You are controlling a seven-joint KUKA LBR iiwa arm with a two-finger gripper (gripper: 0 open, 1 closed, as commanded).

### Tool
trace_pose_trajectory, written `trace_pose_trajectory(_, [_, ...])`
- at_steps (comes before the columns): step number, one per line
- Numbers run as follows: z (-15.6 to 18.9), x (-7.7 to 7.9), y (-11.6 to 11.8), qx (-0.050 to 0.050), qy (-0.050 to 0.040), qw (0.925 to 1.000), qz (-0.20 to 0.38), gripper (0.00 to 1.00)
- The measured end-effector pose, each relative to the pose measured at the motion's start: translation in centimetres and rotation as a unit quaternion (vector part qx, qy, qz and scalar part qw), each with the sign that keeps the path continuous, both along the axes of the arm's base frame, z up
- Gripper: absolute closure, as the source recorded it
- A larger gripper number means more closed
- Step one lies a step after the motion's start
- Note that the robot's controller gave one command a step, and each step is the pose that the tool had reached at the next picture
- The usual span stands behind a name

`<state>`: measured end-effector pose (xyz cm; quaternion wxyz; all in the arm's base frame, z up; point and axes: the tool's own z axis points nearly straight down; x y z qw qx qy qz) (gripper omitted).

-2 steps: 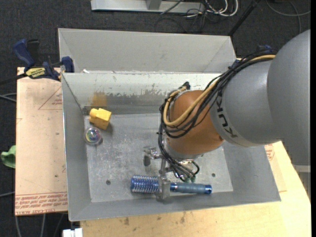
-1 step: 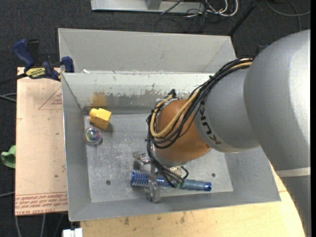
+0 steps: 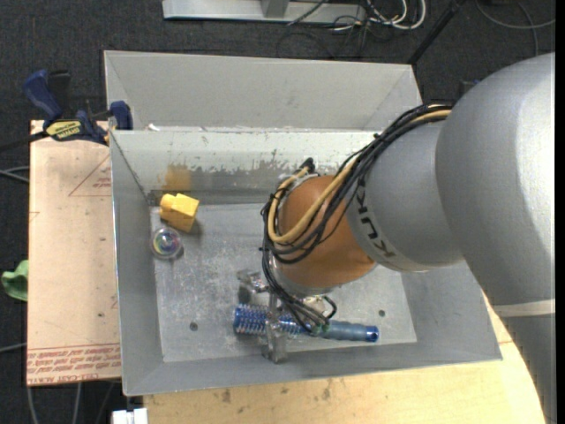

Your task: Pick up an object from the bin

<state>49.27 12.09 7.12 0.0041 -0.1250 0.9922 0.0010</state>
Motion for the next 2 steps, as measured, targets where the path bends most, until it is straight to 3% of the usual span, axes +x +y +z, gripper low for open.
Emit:
trace_pose_trajectory(1, [-0.15, -0.23, -0.01, -0.001, 0.0040, 1.0000, 0.000, 1.00])
trace_pose_trajectory(2, [0.60, -0.22, 0.01, 0.000, 0.0037, 1.0000, -0.001, 1.00])
